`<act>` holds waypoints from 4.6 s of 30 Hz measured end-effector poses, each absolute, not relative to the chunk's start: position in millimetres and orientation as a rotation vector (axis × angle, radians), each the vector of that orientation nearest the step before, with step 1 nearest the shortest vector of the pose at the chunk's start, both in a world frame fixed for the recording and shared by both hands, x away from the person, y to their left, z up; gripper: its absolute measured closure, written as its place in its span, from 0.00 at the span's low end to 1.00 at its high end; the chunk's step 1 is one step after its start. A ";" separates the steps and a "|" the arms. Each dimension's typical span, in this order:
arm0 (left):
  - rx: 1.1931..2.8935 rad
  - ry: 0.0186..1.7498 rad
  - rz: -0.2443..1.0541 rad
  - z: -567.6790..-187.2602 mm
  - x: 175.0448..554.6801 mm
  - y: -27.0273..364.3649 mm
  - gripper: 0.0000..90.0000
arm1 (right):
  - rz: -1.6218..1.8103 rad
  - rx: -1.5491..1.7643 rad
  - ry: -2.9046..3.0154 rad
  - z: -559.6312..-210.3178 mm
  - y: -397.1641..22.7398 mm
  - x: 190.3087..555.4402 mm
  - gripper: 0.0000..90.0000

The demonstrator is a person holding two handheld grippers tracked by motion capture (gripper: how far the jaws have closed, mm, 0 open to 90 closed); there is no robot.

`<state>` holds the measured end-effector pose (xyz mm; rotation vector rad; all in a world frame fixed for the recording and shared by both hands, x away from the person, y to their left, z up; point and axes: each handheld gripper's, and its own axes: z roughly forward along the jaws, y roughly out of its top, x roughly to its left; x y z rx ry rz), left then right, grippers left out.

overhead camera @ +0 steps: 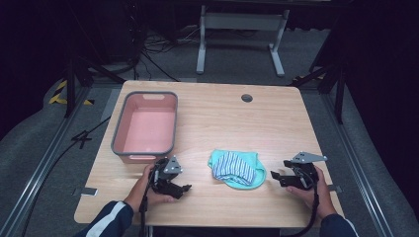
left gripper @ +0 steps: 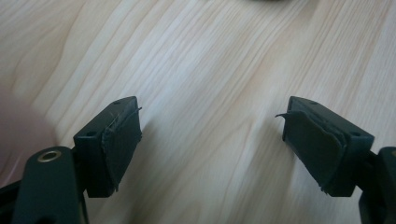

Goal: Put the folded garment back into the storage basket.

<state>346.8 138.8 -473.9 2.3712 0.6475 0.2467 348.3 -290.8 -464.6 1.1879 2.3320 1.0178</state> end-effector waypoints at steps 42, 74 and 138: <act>2.302 0.618 0.117 -475.9 399.4 60.1 0.58 | 1.020 1.137 2.441 -474.1 -220.5 362.8 0.73; 2.316 0.502 0.151 -441.9 387.8 54.5 0.91 | 1.129 1.084 2.382 -442.8 -223.0 349.6 0.92; 2.058 0.691 0.517 -341.9 400.8 199.0 0.91 | 1.296 0.758 2.334 -333.1 -84.2 407.1 0.92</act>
